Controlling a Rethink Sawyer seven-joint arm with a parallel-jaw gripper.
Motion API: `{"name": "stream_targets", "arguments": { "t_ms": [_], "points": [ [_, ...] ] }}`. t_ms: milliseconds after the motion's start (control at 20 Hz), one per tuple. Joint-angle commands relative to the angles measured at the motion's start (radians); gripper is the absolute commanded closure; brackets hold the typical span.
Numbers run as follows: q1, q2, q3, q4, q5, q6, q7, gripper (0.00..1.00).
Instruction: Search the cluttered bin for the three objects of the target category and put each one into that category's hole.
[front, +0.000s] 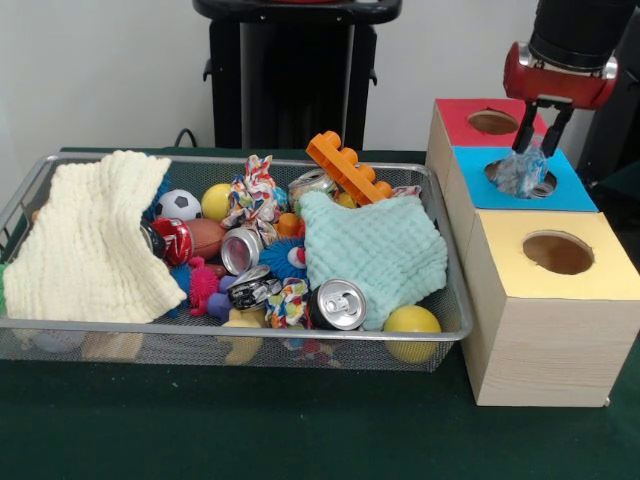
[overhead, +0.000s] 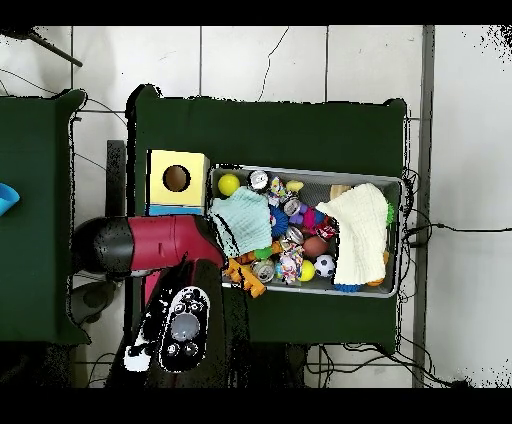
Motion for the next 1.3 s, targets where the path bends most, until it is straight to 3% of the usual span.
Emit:
{"name": "stream_targets", "arguments": {
  "t_ms": [50,700,1300],
  "points": [
    [-0.048,0.063,0.038,0.079,0.008,-0.102,0.151,1.0],
    [-0.069,0.093,0.048,0.058,-0.004,-0.132,0.126,1.0],
    [-0.048,0.063,0.036,0.081,-0.02,-0.143,0.128,1.0]
  ]
}}
